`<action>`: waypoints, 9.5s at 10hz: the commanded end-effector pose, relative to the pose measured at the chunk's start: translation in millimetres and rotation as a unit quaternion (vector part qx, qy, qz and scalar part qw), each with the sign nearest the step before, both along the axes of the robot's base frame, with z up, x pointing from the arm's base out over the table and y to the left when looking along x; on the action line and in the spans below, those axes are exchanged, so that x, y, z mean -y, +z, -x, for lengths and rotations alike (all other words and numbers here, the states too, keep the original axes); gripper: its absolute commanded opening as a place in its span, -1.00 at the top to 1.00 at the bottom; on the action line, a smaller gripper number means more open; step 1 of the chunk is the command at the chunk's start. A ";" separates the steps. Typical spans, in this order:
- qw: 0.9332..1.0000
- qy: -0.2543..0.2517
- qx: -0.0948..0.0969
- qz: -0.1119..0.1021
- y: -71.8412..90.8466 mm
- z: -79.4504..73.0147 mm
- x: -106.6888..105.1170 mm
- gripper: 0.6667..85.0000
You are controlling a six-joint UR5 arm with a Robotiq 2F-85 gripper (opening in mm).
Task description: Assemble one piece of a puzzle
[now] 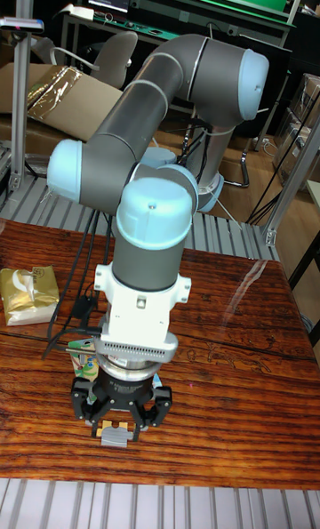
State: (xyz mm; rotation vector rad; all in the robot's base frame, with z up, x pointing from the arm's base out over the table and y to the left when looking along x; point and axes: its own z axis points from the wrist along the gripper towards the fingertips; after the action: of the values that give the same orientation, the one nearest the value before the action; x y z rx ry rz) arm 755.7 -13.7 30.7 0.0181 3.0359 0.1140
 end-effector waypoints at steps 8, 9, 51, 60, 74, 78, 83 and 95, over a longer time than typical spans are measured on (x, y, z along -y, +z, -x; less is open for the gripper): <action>0.999 -0.032 -0.003 -0.023 -20.5 15.0 -0.6 -0.34; 0.999 -0.035 -0.001 -0.021 -24.2 15.7 -2.0 -0.34; 0.802 0.592 0.068 0.048 -24.0 32.1 3.7 -0.37; 0.745 0.663 0.051 0.050 -26.3 41.3 7.8 -0.39; 0.714 0.698 0.051 0.038 -30.6 26.9 -5.2 -0.41; 0.715 0.697 0.052 0.037 -33.5 26.6 -6.5 -0.41; 0.716 0.695 0.054 0.035 -35.9 25.3 -7.8 -0.41; 0.735 0.675 0.053 0.034 -30.7 20.3 -9.0 0.07</action>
State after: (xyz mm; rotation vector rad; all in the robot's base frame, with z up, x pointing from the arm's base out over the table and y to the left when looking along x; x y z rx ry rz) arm 731.6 -6.4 -2.9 -2.0557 2.2045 0.0823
